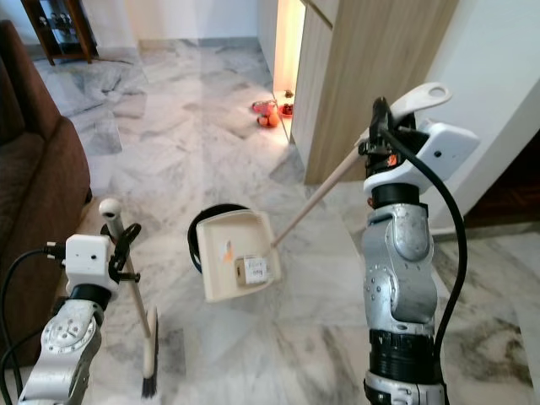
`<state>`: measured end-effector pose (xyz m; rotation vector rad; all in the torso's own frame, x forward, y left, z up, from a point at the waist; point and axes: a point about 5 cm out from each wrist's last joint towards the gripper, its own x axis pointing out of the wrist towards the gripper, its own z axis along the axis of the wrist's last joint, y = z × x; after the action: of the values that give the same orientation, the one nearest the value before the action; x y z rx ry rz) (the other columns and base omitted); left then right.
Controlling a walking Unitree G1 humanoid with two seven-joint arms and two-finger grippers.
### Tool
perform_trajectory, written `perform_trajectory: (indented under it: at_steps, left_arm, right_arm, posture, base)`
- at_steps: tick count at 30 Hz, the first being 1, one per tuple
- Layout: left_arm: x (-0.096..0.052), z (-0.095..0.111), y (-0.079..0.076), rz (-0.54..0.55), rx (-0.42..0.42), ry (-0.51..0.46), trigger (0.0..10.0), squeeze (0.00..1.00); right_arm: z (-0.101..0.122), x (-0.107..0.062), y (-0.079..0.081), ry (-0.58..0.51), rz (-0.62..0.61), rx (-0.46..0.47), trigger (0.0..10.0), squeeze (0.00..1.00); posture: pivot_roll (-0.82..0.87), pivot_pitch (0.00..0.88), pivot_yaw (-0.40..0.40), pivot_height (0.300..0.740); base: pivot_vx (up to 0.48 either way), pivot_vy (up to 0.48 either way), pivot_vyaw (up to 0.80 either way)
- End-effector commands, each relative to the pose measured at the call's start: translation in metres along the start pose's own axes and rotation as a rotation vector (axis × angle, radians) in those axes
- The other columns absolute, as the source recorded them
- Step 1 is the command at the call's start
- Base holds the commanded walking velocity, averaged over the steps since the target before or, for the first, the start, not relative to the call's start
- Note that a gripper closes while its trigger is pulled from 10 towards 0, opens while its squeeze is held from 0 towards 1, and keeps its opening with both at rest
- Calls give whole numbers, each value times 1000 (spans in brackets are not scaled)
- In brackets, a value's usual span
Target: Sweep floor
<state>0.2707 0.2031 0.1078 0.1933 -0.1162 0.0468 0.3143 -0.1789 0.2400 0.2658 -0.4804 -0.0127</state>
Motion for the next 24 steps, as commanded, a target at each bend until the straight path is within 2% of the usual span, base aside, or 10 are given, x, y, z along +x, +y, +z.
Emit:
perform_trajectory:
  at_steps: [1, 16, 20, 24]
  left_arm:
    - [2, 13, 3, 16, 20, -73, 10000, 0]
    - [2, 13, 3, 29, 26, -78, 10000, 0]
    - [2, 14, 3, 31, 26, -81, 10000, 0]
    - [3, 15, 4, 36, 27, -84, 10000, 0]
  right_arm:
    - [23, 4, 10, -117, 27, 14, 10000, 0]
    - [20, 4, 15, -109, 52, 11, 10000, 0]
    - [20, 4, 15, -112, 59, 13, 10000, 0]
    - [20, 3, 16, -111, 65, 21, 10000, 0]
  posture:
    - [77, 48, -37, 740]
    - [82, 48, -37, 740]
    - [81, 48, -38, 740]
    - [82, 48, -39, 740]
  base:
    - [398, 0, 0]
    - [412, 0, 0]
    - [412, 0, 425]
    - [412, 0, 0]
